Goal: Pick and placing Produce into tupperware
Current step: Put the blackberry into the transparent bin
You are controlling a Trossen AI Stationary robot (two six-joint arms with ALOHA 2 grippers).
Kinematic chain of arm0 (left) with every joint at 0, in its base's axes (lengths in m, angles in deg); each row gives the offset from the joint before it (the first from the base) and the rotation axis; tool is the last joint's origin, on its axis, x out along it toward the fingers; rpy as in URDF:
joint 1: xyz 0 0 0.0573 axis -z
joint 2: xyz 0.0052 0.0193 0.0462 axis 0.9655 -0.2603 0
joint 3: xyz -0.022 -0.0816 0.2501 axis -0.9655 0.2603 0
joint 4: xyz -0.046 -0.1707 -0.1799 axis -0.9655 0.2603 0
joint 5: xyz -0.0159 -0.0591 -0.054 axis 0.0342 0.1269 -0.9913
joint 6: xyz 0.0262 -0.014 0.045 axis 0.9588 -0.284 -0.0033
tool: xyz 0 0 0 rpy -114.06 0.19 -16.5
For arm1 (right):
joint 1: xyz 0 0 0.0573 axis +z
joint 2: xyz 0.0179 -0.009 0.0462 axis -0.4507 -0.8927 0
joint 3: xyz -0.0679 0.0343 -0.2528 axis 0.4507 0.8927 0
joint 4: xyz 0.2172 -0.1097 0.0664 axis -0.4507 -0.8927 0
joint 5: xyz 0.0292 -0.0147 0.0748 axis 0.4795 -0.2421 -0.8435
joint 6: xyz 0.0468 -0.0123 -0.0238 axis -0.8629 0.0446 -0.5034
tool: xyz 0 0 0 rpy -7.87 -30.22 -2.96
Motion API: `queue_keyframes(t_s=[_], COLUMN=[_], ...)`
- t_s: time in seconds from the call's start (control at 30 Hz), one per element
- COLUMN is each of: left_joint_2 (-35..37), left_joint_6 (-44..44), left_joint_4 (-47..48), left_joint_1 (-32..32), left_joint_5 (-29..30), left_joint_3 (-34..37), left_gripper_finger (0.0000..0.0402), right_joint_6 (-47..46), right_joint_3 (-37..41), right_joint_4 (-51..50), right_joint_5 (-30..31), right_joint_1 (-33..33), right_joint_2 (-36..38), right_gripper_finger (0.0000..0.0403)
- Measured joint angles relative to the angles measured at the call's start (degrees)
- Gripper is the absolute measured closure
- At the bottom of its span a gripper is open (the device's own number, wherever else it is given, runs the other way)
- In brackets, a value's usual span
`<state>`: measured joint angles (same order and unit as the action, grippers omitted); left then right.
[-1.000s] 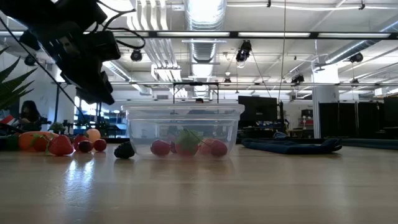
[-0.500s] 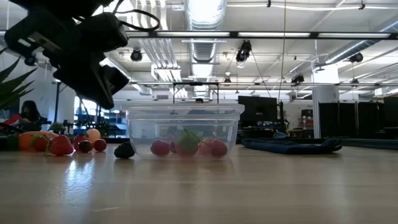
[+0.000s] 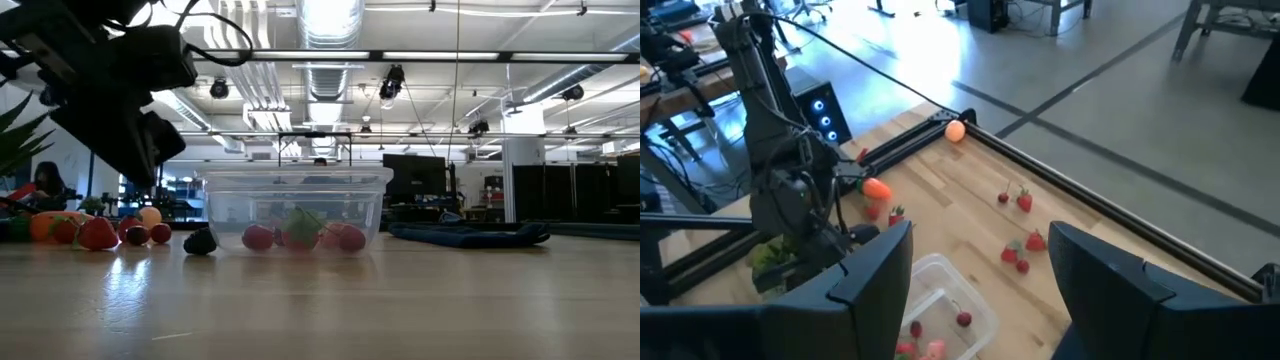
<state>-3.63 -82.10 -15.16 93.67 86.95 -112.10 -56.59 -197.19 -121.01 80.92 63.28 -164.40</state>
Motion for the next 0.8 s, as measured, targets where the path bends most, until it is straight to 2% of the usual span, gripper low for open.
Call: queue_keyframes(t_s=[0.33, 0.43, 0.6, 0.7, 0.8], left_joint_2=[0.9, 2.0, 3.8, 4.2, 4.7], left_joint_6=[-2.7, 0.5, 6.3, 7.4, 7.4], left_joint_4=[0.4, 0.6, 0.4, 1.6, 3.9], left_joint_1=[-0.5, -2.2, -3.4, -3.4, -3.4], left_joint_5=[-1.1, -2.7, -0.9, 2.0, 3.4], left_joint_3=[0.1, 1.1, 1.7, 1.7, 1.2], left_gripper_finger=[0.0402, 0.0402, 0.0401, 0.0385, 0.0350], right_joint_6=[-0.9, -1.6, -3.3, -4.6, -6.2], right_joint_3=[0.0, 0.0, 0.2, 0.6, 1.3], right_joint_4=[0.0, 0.0, 0.0, 0.0, 0.0], right_joint_5=[5.3, 6.0, 7.1, 7.1, 7.1], right_joint_1=[0.0, 0.0, 0.0, -0.1, 0.0], right_joint_2=[0.0, 0.0, 0.0, 0.0, 0.0], right_gripper_finger=[0.0177, 0.0177, 0.0177, 0.0177, 0.0177])
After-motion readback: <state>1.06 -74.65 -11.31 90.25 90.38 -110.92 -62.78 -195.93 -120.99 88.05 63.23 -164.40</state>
